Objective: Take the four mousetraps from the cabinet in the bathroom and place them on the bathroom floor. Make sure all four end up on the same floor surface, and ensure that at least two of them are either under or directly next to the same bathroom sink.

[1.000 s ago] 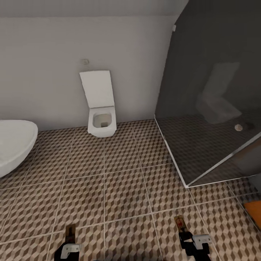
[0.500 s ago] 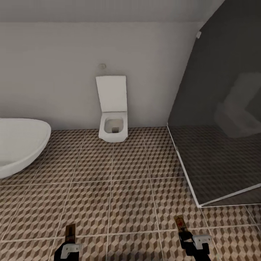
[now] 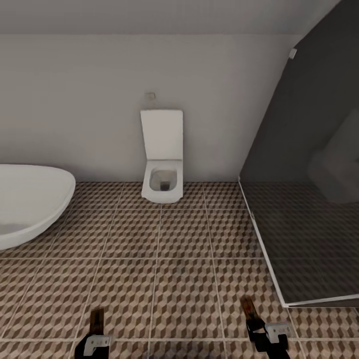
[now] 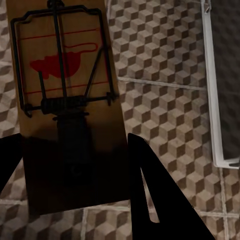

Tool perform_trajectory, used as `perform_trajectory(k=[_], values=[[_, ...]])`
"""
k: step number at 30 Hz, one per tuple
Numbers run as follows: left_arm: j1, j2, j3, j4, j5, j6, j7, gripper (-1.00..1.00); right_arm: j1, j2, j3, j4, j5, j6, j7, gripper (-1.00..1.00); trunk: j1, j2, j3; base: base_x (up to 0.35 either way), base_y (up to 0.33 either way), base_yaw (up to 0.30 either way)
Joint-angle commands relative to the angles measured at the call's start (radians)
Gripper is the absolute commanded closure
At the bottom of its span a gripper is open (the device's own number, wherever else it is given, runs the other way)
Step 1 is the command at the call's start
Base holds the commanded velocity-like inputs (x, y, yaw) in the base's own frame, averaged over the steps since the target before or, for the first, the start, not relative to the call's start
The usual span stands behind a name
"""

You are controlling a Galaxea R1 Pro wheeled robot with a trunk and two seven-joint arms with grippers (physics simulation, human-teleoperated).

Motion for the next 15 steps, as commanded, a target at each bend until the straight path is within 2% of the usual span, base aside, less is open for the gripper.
perform_trajectory(k=[1, 6, 15], values=[[-0.001, -0.001, -0.009, 0.004, 0.005, -0.005, 0.0, 1.0, -0.001, 0.0, 0.008, 0.001, -0.012, -0.003, 0.001, 1.0, 0.001, -0.001, -0.001, 0.237, 0.0, 0.002], [-0.001, -0.001, -0.009, 0.004, 0.005, -0.005, 0.0, 1.0, -0.001, 0.0, 0.008, 0.001, -0.011, -0.004, 0.001, 1.0, 0.001, -0.001, 0.003, 0.207, 0.0, 0.001], [-0.001, -0.001, -0.009, 0.004, 0.005, -0.005, 0.0, 1.0, -0.001, 0.0, 0.008, 0.001, -0.011, -0.003, 0.001, 1.0, 0.001, -0.001, 0.015, 0.056, 0.006, 0.0]])
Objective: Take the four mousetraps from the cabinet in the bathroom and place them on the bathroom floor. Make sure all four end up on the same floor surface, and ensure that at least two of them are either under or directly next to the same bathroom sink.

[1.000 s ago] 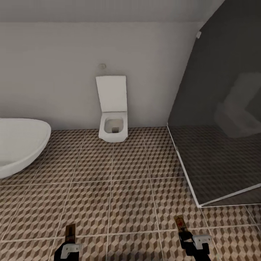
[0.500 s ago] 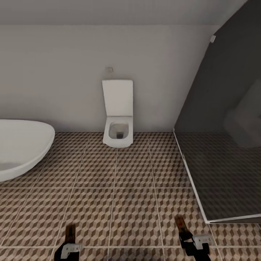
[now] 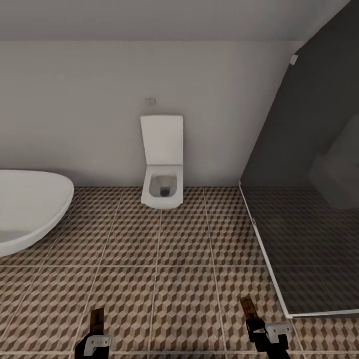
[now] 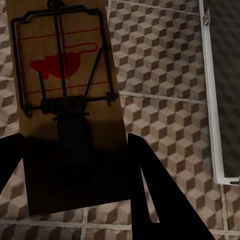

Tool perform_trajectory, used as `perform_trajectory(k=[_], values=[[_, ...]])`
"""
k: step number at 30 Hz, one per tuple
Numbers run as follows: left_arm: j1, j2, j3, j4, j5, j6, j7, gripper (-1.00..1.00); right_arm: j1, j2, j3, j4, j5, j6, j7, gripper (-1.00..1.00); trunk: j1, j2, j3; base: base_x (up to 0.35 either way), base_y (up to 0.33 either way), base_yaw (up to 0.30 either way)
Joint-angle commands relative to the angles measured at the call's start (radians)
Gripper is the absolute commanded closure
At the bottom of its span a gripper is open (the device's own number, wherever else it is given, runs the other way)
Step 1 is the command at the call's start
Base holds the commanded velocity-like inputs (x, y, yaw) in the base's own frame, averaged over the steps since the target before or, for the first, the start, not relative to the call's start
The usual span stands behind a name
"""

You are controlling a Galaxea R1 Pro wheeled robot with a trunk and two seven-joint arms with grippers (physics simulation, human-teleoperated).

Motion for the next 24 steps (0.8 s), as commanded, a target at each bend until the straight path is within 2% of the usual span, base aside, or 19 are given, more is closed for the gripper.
perform_trajectory(k=[1, 20, 24], values=[[-0.001, -0.001, -0.009, 0.004, 0.005, -0.005, 0.0, 1.0, -0.001, -0.001, 0.009, 0.001, -0.011, -0.003, 0.001, 1.0, 0.001, -0.002, -0.001, 0.196, 0.053, 0.0], [-0.001, 0.0, -0.009, 0.004, 0.005, -0.005, 0.0, 1.0, -0.001, -0.001, 0.009, 0.001, -0.011, -0.003, 0.001, 1.0, 0.001, -0.002, 0.0, 0.305, 0.067, 0.0], [-0.001, 0.0, -0.009, 0.004, 0.005, -0.005, 0.0, 1.0, -0.001, -0.001, 0.008, 0.001, -0.011, -0.003, 0.001, 1.0, 0.001, -0.002, 0.0, 0.132, 0.005, 0.0]])
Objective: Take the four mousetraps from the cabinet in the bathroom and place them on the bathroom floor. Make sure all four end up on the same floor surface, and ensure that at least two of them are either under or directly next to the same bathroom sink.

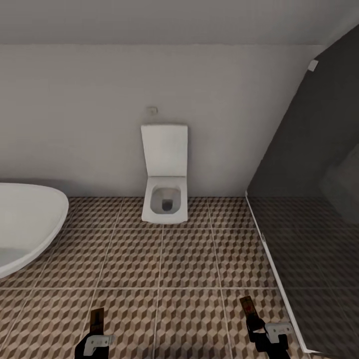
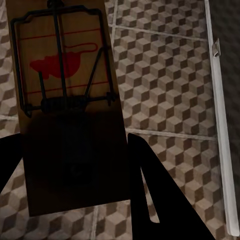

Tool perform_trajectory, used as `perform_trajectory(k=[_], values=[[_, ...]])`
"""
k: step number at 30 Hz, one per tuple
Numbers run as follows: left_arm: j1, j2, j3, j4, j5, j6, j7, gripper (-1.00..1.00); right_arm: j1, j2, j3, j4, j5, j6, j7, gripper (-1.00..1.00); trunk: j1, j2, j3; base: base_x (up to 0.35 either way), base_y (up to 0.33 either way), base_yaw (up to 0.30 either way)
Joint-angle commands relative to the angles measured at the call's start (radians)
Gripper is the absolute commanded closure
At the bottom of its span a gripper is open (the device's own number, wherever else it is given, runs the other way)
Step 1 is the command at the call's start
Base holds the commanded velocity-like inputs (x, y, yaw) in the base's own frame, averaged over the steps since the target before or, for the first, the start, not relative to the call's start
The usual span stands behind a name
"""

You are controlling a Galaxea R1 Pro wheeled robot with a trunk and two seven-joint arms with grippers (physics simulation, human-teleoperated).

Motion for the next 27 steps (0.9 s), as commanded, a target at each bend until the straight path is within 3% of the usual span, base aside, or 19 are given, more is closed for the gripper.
perform_trajectory(k=[1, 9, 16, 27], values=[[-0.001, 0.0, -0.009, 0.004, 0.005, -0.005, 0.0, 1.0, -0.001, 0.0, 0.009, 0.001, -0.011, -0.003, 0.001, 1.0, 0.001, -0.002, -0.001, 0.039, 0.001, 0.0], [-0.001, -0.001, -0.009, 0.004, 0.005, -0.004, 0.0, 1.0, -0.001, -0.001, 0.008, 0.001, -0.011, 0.0, 0.002, 1.0, 0.001, -0.002, -0.001, 0.008, 0.0, 0.0], [-0.001, -0.001, -0.009, -0.001, 0.004, 0.135, -0.004, 1.0, -0.001, 0.007, 0.01, 0.0, -0.012, -0.002, 0.003, 1.0, 0.001, -0.002, -0.001, 0.0, 0.0, 0.0], [-0.001, -0.001, -0.01, 0.001, 0.004, 0.156, -0.008, 1.0, -0.001, 0.021, 0.009, 0.0, -0.011, -0.004, 0.003, 1.0, 0.001, -0.002, -0.001, 0.0, 0.0, 0.0]])
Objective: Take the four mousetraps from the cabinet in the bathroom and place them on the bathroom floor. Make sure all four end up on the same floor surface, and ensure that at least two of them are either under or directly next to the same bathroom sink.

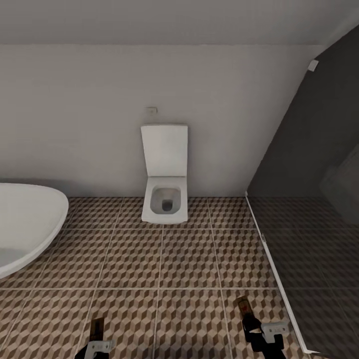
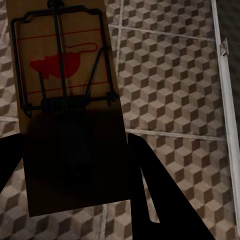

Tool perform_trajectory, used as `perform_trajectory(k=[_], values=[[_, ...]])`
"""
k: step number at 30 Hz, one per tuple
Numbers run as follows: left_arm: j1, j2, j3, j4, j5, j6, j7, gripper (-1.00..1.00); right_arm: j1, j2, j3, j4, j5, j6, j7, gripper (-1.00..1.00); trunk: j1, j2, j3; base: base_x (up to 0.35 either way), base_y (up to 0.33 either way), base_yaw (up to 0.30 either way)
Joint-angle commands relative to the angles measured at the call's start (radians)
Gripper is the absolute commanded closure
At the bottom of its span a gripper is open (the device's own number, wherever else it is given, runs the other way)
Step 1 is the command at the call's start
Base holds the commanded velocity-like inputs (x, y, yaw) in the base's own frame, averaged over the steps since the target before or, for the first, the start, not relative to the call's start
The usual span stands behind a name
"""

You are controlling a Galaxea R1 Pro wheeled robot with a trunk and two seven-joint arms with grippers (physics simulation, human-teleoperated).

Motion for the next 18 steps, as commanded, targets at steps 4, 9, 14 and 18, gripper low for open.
perform_trajectory(k=[4, 9, 14, 18], values=[[0.0, -0.008, -0.004, 0.0, 0.006, 0.032, 0.005, 1.0, -0.001, 0.003, 0.009, -0.008, -0.009, 0.011, -0.001, 1.0, 0.0, -0.002, -0.001, 0.0, 0.0, 0.0], [-0.001, -0.009, -0.001, -0.168, 0.003, 0.384, 0.005, 1.0, -0.002, 0.007, 0.009, -0.185, -0.008, 0.243, -0.003, 1.0, 0.0, -0.002, -0.001, 0.0, 0.0, 0.0], [-0.009, 0.006, 0.001, -0.565, 0.001, 0.819, 0.103, 1.0, -0.003, 0.01, 0.009, -0.584, -0.007, 0.658, -0.001, 1.0, 0.0, -0.002, -0.001, 0.0, 0.0, 0.0], [-0.136, 0.007, 0.026, -0.768, 0.002, 1.063, 0.254, 1.0, -0.036, 0.009, 0.009, -0.877, 0.004, 0.904, -0.051, 1.0, 0.0, -0.002, -0.001, 0.0, 0.0, 0.0]])
